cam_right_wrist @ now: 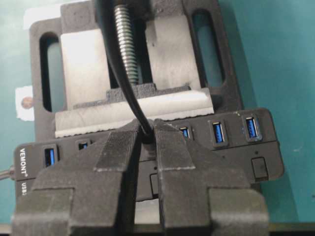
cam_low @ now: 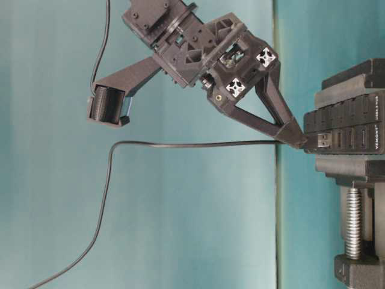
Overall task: Insert the USB into the center port of the fixed hub
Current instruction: 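Push the plug into the center port with the right gripper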
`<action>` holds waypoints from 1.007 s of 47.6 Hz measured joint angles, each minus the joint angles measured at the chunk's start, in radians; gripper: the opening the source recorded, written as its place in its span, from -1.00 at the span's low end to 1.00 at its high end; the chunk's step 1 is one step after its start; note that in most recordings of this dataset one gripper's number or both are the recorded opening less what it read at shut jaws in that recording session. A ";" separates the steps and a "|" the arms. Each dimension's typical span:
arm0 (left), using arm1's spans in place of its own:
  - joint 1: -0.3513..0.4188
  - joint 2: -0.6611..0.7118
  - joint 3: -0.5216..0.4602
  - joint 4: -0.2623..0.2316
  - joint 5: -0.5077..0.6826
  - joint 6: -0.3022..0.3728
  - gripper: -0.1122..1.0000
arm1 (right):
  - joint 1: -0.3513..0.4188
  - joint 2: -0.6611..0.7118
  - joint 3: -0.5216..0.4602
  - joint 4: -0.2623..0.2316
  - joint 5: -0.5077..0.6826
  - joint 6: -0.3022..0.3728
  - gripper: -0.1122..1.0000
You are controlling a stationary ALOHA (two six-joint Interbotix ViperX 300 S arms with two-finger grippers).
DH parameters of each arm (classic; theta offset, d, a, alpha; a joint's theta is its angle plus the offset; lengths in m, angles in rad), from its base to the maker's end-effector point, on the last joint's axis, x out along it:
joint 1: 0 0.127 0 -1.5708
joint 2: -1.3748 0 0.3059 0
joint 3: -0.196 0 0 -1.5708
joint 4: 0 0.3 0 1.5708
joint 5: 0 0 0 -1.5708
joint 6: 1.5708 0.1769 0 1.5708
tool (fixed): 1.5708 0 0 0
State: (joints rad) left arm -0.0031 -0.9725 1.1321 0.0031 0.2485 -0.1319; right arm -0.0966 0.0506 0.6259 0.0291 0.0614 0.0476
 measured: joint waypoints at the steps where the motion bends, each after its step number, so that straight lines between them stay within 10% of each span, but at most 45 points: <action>1: 0.000 0.000 0.000 0.000 0.002 0.000 -0.77 | 0.000 0.000 0.000 0.000 0.000 0.000 -0.64; 48: 0.000 -0.002 0.000 0.000 0.002 0.000 -0.77 | -0.002 0.015 0.021 0.000 -0.048 0.006 -0.64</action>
State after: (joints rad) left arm -0.0031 -0.9741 1.1321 0.0031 0.2500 -0.1319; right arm -0.0982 0.0660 0.6473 0.0291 0.0138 0.0537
